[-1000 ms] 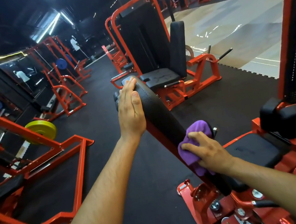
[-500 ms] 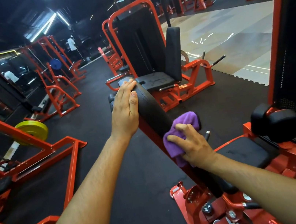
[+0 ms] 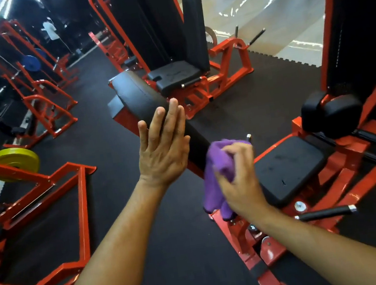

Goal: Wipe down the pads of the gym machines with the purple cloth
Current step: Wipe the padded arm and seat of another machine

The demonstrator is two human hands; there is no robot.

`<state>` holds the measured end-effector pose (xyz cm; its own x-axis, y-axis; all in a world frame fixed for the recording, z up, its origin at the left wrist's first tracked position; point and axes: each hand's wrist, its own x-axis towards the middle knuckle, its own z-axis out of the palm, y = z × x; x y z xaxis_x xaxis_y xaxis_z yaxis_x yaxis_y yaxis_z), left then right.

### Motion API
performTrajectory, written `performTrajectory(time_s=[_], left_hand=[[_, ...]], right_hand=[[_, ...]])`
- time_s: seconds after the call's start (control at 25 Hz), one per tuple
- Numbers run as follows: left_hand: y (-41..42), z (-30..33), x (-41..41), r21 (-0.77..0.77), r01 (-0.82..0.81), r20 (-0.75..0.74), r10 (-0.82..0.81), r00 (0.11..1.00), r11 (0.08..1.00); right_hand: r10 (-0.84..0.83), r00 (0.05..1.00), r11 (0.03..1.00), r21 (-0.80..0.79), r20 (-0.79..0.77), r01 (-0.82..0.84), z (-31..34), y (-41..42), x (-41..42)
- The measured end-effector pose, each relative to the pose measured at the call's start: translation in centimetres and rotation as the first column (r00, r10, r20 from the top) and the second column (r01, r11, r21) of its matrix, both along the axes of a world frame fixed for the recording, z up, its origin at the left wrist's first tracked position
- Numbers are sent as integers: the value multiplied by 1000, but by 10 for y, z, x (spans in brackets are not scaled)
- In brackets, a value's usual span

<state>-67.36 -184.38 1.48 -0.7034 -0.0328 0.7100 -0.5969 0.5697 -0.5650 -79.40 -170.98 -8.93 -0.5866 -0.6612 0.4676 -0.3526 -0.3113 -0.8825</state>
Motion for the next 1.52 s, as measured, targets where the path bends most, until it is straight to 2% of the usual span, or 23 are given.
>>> performTrajectory(time_s=[0.08, 0.16, 0.28, 0.36, 0.44, 0.52, 0.6, 0.68, 0.76, 0.88, 0.96, 1.0, 1.04, 1.08, 1.16, 1.24, 1.32, 1.4, 1.52], left_hand=[[-1, -13, -8, 3, 26, -72, -26, 997, 1000], [-2, -29, -13, 12, 61, -93, -60, 994, 998], [-12, -39, -14, 21, 118, -120, -115, 986, 993], [-14, -41, -15, 19, 140, -126, -136, 983, 990], [-12, -42, -17, 44, 152, -141, -144, 979, 987], [-11, -44, -17, 56, 168, -153, -157, 976, 984], [-11, -44, -17, 60, 155, -165, -143, 976, 986], [-12, -46, -17, 64, 167, -171, -154, 973, 984], [-12, -49, -16, 62, 166, -159, -155, 975, 984], [-6, -43, -18, 116, 132, -185, -109, 977, 984], [6, -43, -15, 139, 101, -197, -72, 978, 985], [12, -47, -14, 146, 95, -199, -65, 978, 985], [18, -55, -12, 163, 98, -194, -66, 979, 982], [23, -65, -13, 180, 99, -172, -68, 983, 979], [26, -85, -18, 153, 29, -68, -18, 998, 988], [18, -98, -25, 62, -39, 1, 39, 999, 997], [7, -104, -30, 3, -8, 22, 8, 1000, 1000], [0, -109, -30, -3, 26, 12, -26, 1000, 1000], [-6, -122, -25, 18, 59, 19, -59, 998, 998]], right_hand=[[40, 979, 999, 40, -202, -32, -10, -20, 11], [1, 957, 996, 88, -289, 26, -48, -27, 10], [56, 973, 960, 280, -222, 9, -112, -15, 2], [113, 984, 918, 392, -136, -51, -132, -1, -9], [80, 995, 934, 352, -58, -55, -122, 3, -14], [31, 1000, 982, 184, -1, -31, -81, -5, -9], [35, 997, 999, 26, -63, -34, -46, -20, -5], [-15, 978, 1000, -24, -208, 10, -45, -30, -1], [-52, 948, 998, 21, -314, 61, -75, -31, -4], [80, 938, 976, 218, -337, -5, -115, -17, -21], [152, 963, 942, 328, -221, -73, -132, -1, -33], [115, 990, 923, 377, -86, -74, -139, 7, -38], [3, 998, 902, 431, 69, -33, -144, 12, -39], [-161, 962, 861, 507, 223, 26, -149, 16, -41], [-429, 783, 768, 638, 451, 53, -146, 17, -36], [-510, 633, 762, 648, 583, 17, -135, 8, -26], [-519, 582, 761, 649, 626, -20, -123, -17, -18], [-581, 541, 690, 721, 608, -69, -119, -53, -15], [-685, 516, 583, 812, 514, -35, -138, -83, -21]])
